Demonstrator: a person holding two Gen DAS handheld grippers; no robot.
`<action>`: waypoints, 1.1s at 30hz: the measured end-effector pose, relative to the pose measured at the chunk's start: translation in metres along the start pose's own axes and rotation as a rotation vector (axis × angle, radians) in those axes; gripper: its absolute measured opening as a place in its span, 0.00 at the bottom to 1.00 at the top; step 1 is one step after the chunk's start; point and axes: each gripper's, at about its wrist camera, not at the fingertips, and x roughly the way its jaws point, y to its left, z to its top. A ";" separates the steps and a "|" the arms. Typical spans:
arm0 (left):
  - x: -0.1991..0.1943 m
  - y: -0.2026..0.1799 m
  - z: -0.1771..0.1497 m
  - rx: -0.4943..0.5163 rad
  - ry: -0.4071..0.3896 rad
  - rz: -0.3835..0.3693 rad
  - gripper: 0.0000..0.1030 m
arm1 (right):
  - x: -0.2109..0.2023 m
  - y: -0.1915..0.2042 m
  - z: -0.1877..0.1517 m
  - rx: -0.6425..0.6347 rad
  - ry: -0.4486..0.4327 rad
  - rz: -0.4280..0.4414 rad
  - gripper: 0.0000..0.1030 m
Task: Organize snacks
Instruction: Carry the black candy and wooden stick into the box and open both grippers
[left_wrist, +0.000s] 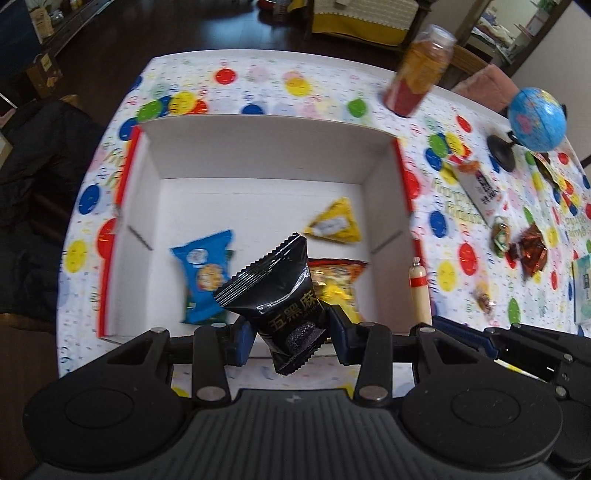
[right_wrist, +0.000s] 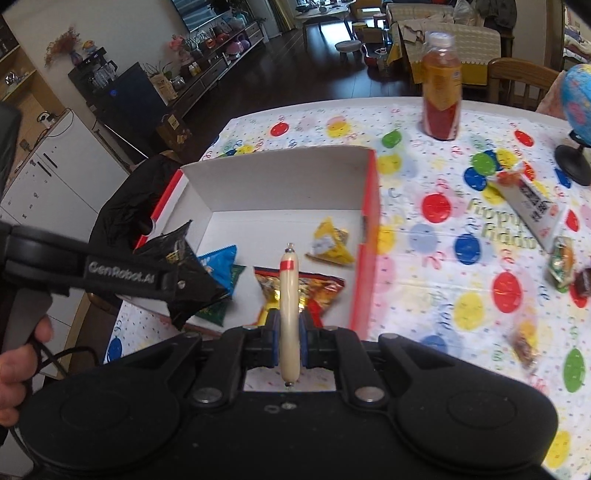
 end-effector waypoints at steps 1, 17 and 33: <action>0.001 0.007 0.001 -0.005 0.002 0.004 0.40 | 0.005 0.004 0.002 0.003 0.003 -0.001 0.09; 0.042 0.078 0.027 -0.020 0.050 0.078 0.40 | 0.088 0.040 0.022 0.041 0.074 -0.023 0.08; 0.059 0.072 0.018 0.041 0.074 0.042 0.40 | 0.099 0.042 0.014 0.054 0.129 -0.023 0.26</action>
